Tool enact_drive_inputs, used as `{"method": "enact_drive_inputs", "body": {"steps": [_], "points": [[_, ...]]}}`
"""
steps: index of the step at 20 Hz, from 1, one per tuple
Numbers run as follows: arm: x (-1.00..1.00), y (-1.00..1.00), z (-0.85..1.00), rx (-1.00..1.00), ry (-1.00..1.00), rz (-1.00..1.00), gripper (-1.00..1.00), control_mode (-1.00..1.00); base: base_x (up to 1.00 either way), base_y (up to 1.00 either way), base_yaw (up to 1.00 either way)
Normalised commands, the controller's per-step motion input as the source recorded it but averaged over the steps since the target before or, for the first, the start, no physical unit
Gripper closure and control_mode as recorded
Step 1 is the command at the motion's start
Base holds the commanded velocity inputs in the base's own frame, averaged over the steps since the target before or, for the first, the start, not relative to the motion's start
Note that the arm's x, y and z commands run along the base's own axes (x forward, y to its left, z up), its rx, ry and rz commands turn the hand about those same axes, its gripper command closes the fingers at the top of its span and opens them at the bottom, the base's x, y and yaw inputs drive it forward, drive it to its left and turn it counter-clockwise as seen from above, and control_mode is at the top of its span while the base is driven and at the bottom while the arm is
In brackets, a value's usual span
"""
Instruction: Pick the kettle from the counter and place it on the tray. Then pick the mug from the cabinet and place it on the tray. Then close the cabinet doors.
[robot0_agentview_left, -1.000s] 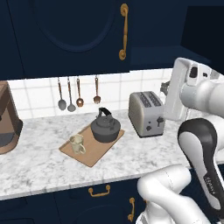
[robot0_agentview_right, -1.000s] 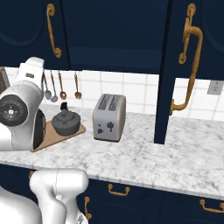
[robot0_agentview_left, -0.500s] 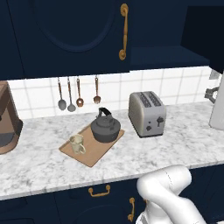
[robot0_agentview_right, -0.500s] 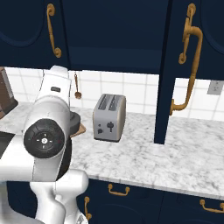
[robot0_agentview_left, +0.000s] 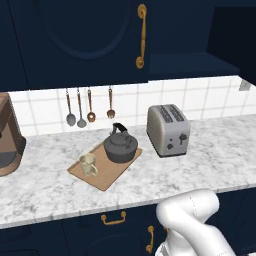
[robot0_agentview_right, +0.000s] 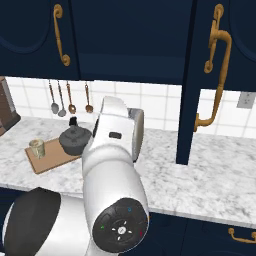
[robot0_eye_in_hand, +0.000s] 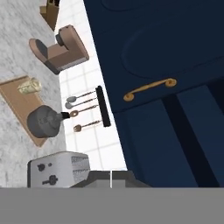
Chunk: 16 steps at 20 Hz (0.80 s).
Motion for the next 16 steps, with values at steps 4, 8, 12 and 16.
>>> {"method": "enact_drive_inputs", "body": {"steps": [4, 8, 12, 16], "points": [[-0.02, -0.91, -0.33, 0.00, -0.02, 0.00, 1.00, -1.00, 0.00, 0.00, 0.00], [0.00, -0.94, -0.27, 0.00, 0.00, 0.00, 1.00, -1.00, 0.00, 0.00, 0.00], [-0.08, -0.79, -0.14, 0.00, -0.02, 0.00, 1.00, -1.00, 0.00, 0.00, 0.00], [-0.06, -0.60, -0.13, -0.02, -0.01, 0.00, 1.00, -1.00, 0.00, 0.00, 0.00]]}}
